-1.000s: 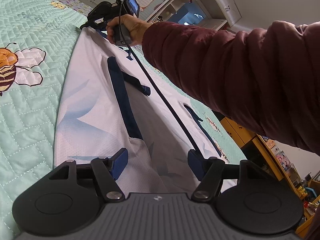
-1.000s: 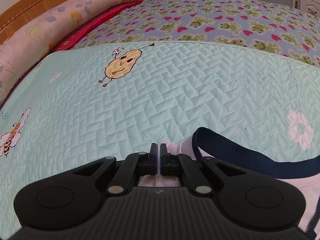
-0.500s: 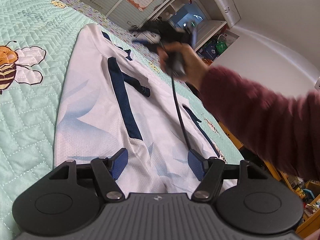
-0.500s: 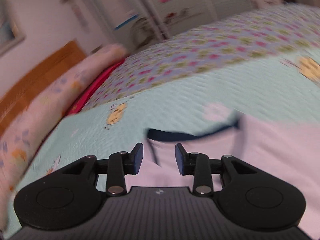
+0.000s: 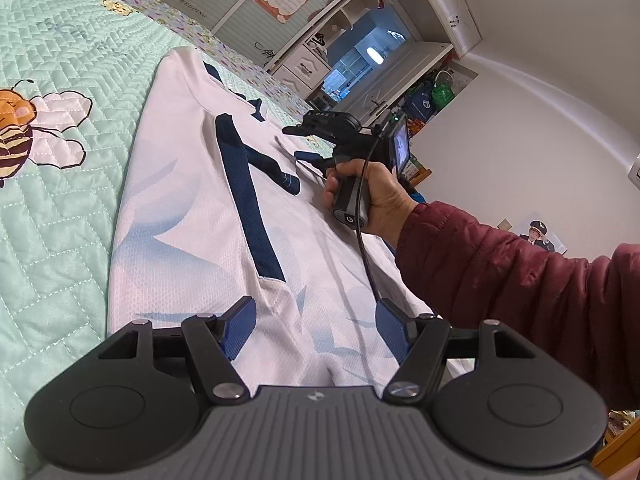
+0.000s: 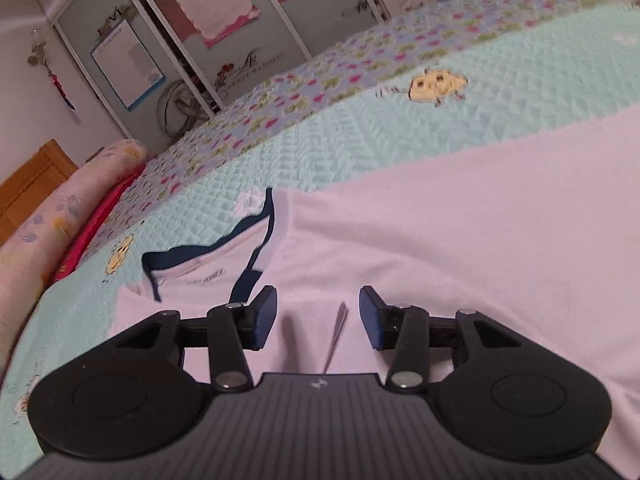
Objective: Fold clothes
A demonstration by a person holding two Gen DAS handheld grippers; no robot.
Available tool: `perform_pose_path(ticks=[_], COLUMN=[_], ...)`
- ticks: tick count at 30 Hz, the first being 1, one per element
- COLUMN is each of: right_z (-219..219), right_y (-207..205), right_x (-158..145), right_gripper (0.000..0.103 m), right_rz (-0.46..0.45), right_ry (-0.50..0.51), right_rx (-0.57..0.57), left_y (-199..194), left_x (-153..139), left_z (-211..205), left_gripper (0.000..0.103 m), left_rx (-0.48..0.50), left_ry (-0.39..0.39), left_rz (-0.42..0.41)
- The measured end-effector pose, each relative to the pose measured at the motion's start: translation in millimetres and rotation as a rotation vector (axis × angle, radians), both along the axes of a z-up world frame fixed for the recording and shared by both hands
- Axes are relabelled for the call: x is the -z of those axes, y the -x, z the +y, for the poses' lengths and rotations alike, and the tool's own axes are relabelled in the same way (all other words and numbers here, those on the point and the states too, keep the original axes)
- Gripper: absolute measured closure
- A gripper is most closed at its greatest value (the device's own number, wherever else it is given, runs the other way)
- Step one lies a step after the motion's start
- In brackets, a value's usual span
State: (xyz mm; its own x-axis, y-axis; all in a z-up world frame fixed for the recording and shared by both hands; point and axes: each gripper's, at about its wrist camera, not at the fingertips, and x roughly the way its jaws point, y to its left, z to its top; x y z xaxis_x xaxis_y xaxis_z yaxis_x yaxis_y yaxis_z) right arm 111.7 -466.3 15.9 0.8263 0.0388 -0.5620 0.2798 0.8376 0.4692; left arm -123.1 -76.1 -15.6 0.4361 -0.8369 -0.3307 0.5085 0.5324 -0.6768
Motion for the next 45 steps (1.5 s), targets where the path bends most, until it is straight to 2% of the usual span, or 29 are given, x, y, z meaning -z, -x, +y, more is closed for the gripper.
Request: perform_pose_path(ticks=[1, 2, 3, 5, 7, 12, 15, 17, 20, 24, 27, 28, 29, 30, 32, 33, 34, 35, 37, 40, 42, 43, 44, 45], right_z=[3, 4, 4, 4, 2, 4, 6, 2, 7, 27, 41, 43, 45, 47, 53, 56, 59, 62, 64, 46, 28, 19, 12, 5], right_y=[-1, 0, 1, 5, 14, 10, 13, 18, 38, 76, 82, 83, 86, 92, 106, 112, 115, 115, 128, 181, 236, 265, 290, 312], right_x=[0, 0, 0, -3, -9, -3, -5, -6, -19, -29, -8, 0, 2, -2, -12, -12, -6, 1, -1, -20, -30, -33, -33, -32], right_gripper=[0.068, 0.096, 0.100, 0.100, 0.100, 0.100, 0.095, 0.085, 0.077, 0.077, 0.078, 0.089, 0.091, 0.090, 0.081, 0.076, 0.066, 0.070, 0.076, 0.075, 0.073, 0.068, 0.058, 0.056], right_rz=[0.009, 0.021, 0.032, 0.038, 0.008, 0.082, 0.074, 0.057, 0.006, -0.078, 0.027, 0.062, 0.064, 0.040, -0.017, -0.039, -0.018, 0.023, 0.009, -0.078, -0.163, -0.202, -0.224, -0.239], right_ry=[0.020, 0.026, 0.024, 0.025, 0.034, 0.076, 0.062, 0.028, 0.069, -0.057, -0.122, -0.112, -0.098, -0.103, -0.130, -0.163, -0.190, -0.192, -0.140, -0.257, -0.343, -0.364, -0.367, -0.364], right_rx=[-0.009, -0.016, -0.021, -0.020, 0.008, 0.019, 0.028, 0.048, 0.099, -0.034, -0.132, -0.133, -0.130, -0.130, -0.133, -0.143, -0.151, -0.160, -0.164, -0.082, -0.005, 0.046, 0.083, 0.113], left_y=[0, -1, -1, -1, -1, -4, -4, -5, -8, -9, -10, -10, -10, -11, -12, -12, -12, -13, -12, -10, -7, -4, -2, 0], left_x=[0, 0, 0, 0, 1, 2, 1, 2, 2, 3, 3, 4, 4, 4, 5, 5, 5, 5, 4, -1, -7, -12, -18, -23], left_z=[0, 0, 0, 1, 1, 2, 1, 2, 2, 2, 2, 2, 2, 3, 3, 3, 3, 3, 2, -1, -7, -12, -18, -23], left_gripper=[0.034, 0.034, 0.034, 0.034, 0.034, 0.034, 0.034, 0.034, 0.034, 0.034, 0.034, 0.034, 0.034, 0.034, 0.034, 0.034, 0.034, 0.034, 0.034, 0.034, 0.034, 0.034, 0.034, 0.034], left_rx=[0.000, 0.000, 0.001, 0.001, 0.002, 0.003, 0.004, 0.004, 0.006, 0.008, 0.010, 0.011, 0.012, 0.012, 0.013, 0.013, 0.012, 0.011, 0.008, -0.001, -0.024, -0.047, -0.069, -0.092], left_ry=[0.001, 0.001, 0.003, 0.005, 0.006, 0.008, 0.010, 0.012, 0.014, 0.014, 0.017, 0.017, 0.018, 0.018, 0.024, 0.027, 0.029, 0.030, 0.018, -0.016, -0.055, -0.085, -0.115, -0.145], left_rz=[0.001, 0.001, 0.002, 0.002, 0.003, 0.005, 0.006, 0.007, 0.009, 0.009, 0.012, 0.012, 0.012, 0.012, 0.015, 0.017, 0.018, 0.019, 0.018, 0.015, 0.019, 0.024, 0.030, 0.036])
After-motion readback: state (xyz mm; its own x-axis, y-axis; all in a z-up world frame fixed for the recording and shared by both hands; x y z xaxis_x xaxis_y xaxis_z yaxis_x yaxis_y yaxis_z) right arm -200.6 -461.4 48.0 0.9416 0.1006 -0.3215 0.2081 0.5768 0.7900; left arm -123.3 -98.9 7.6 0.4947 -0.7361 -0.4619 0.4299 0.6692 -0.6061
